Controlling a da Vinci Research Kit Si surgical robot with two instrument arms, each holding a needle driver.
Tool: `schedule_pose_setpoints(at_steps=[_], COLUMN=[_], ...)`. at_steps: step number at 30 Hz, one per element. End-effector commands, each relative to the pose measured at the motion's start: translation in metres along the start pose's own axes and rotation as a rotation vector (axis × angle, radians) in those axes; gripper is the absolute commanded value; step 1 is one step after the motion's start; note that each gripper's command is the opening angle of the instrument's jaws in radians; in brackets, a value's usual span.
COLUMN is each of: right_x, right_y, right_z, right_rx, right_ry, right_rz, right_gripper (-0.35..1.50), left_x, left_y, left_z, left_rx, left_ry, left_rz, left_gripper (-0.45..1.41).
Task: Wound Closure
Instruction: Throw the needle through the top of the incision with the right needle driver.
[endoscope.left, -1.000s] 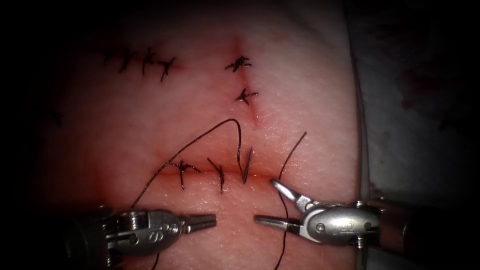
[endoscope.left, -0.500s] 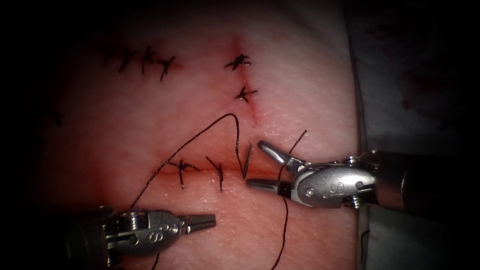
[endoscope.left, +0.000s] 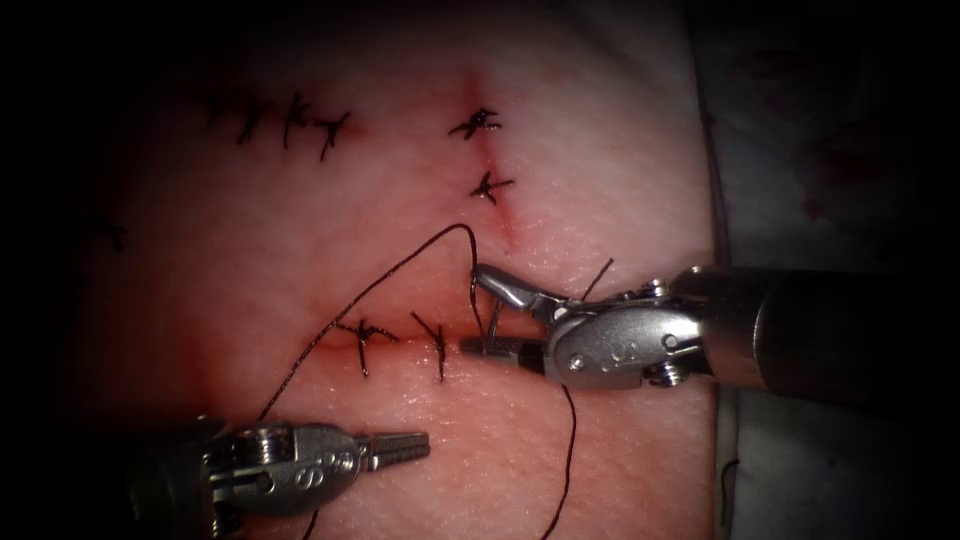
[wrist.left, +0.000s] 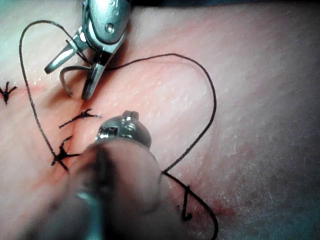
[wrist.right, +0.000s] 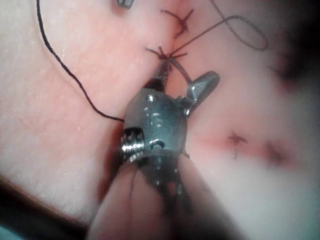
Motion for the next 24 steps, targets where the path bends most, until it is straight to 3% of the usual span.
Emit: schedule_pose_setpoints(at_steps=[1, 5, 8, 9, 11, 14, 24], right_x=[-0.0005, -0.0007, -0.0007, -0.0006, -0.0006, -0.0006, -0.0008], right_y=[-0.0003, -0.0002, 0.0, 0.0, 0.0, 0.0001, 0.0002], right_z=[0.0013, 0.0013, 0.0013, 0.0013, 0.0012, 0.0013, 0.0009], right_rx=[0.005, 0.008, 0.008, 0.008, 0.036, 0.11, 0.12], right_ry=[0.0, -0.001, -0.002, -0.002, -0.012, -0.044, -0.042], right_rz=[-0.009, -0.021, -0.043, -0.042, -0.042, -0.047, -0.202], right_gripper=[1.38, 1.28, 0.96, 0.72, -0.35, -0.35, -0.35], left_x=[0.0, -0.0001, -0.0001, -0.0001, -0.0001, -0.0001, -0.0001], left_y=[0.0, 0.0, 0.0, 0.0, 0.0001, 0.0002, 0.0004], left_z=[0.0007, 0.0007, 0.0007, 0.0007, 0.0007, 0.0008, 0.0007], left_rx=[0.0, -0.001, 0.0, 0.0, 0.001, 0.002, 0.003], left_ry=[0.002, 0.002, 0.002, 0.002, 0.001, 0.0, -0.001], left_rz=[0.002, 0.002, 0.002, 0.002, 0.002, 0.003, 0.003], left_gripper=[-0.45, -0.45, -0.45, -0.45, -0.45, -0.45, -0.45])
